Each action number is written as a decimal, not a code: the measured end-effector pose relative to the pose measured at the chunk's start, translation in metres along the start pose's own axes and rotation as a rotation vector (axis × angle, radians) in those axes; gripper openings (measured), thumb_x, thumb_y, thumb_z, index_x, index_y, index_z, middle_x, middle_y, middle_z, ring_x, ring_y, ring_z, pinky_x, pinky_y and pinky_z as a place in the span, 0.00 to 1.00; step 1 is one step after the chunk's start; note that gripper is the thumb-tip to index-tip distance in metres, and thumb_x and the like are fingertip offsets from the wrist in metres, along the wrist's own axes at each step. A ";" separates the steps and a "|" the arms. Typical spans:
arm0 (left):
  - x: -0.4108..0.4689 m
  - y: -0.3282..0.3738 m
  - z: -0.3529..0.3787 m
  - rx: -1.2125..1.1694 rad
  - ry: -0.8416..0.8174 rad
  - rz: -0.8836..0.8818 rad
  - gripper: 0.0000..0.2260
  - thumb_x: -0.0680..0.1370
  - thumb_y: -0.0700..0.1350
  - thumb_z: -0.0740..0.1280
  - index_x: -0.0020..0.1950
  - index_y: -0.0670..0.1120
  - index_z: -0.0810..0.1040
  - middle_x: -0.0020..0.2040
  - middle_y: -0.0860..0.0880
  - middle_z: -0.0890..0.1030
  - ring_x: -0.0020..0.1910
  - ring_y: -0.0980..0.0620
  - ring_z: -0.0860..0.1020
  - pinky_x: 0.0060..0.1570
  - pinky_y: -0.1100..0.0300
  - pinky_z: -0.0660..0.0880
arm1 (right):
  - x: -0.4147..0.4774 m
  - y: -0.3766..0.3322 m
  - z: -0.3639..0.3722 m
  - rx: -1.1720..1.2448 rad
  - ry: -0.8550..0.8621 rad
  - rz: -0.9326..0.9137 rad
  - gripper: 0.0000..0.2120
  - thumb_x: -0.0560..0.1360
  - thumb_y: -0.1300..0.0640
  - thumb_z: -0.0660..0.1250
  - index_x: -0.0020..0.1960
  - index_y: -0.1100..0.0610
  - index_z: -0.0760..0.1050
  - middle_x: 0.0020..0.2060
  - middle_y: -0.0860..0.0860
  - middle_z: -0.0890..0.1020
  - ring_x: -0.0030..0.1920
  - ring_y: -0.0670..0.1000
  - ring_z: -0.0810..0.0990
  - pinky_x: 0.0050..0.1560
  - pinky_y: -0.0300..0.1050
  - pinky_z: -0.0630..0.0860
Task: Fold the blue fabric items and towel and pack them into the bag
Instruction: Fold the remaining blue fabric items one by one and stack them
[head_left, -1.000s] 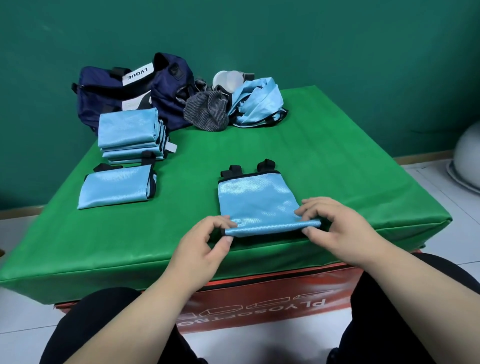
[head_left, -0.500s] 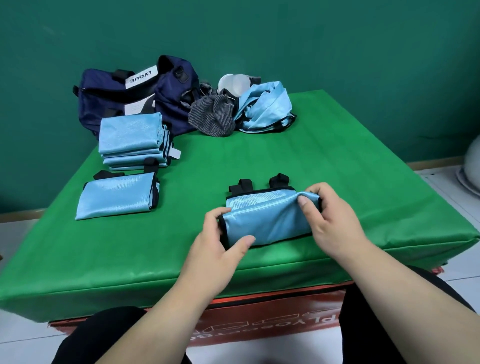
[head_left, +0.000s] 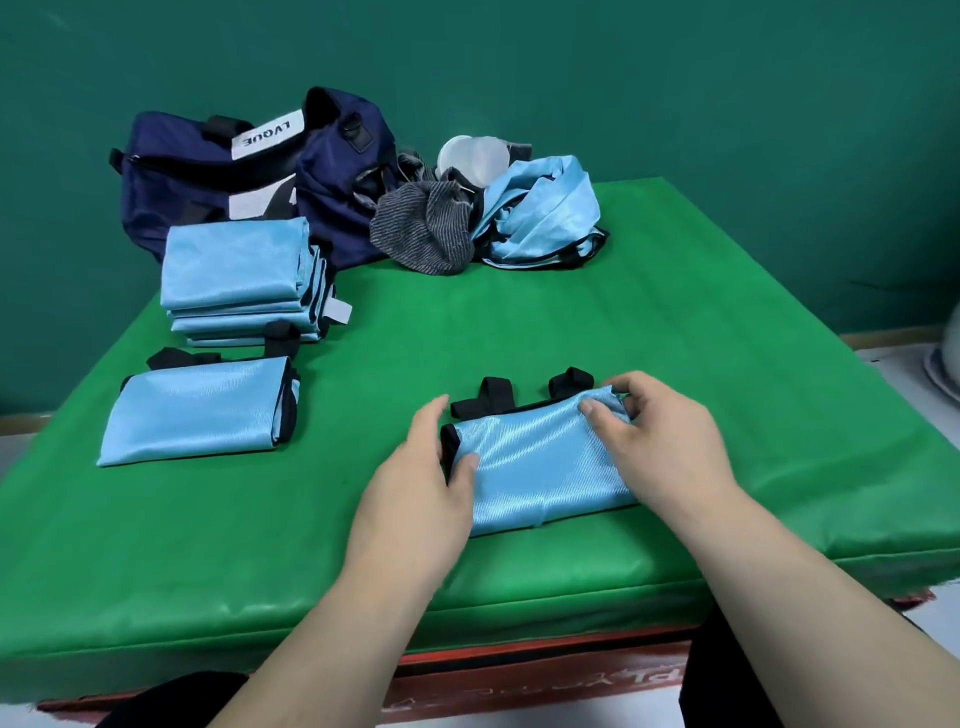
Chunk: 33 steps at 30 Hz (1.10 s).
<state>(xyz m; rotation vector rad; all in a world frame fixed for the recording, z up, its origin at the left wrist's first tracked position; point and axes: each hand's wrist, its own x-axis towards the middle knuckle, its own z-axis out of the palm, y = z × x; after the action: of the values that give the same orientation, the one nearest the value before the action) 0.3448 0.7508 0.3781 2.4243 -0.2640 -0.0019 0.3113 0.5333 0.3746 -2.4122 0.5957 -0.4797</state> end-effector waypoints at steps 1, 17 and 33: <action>0.001 0.000 -0.001 0.020 -0.003 -0.009 0.28 0.80 0.55 0.63 0.77 0.61 0.55 0.54 0.54 0.77 0.46 0.46 0.79 0.40 0.55 0.68 | 0.002 -0.001 0.001 -0.017 -0.002 0.014 0.13 0.76 0.42 0.68 0.55 0.50 0.78 0.31 0.43 0.74 0.38 0.52 0.76 0.37 0.45 0.68; -0.005 0.001 0.029 0.545 -0.239 0.447 0.34 0.78 0.68 0.36 0.81 0.55 0.45 0.81 0.52 0.37 0.77 0.52 0.31 0.75 0.42 0.35 | 0.004 -0.004 -0.001 -0.135 0.189 -0.187 0.14 0.76 0.46 0.66 0.57 0.51 0.82 0.51 0.49 0.83 0.54 0.56 0.81 0.60 0.57 0.74; 0.000 -0.010 0.009 0.538 -0.278 0.186 0.30 0.73 0.67 0.30 0.76 0.67 0.34 0.81 0.45 0.40 0.80 0.46 0.39 0.77 0.44 0.41 | -0.007 0.009 -0.008 -0.354 -0.422 -0.214 0.24 0.82 0.38 0.52 0.77 0.33 0.54 0.81 0.51 0.54 0.80 0.49 0.45 0.78 0.54 0.39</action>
<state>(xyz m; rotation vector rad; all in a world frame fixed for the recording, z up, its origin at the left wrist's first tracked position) 0.3465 0.7528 0.3647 2.9203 -0.6904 -0.2106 0.2991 0.5266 0.3732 -2.8146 0.2521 0.0670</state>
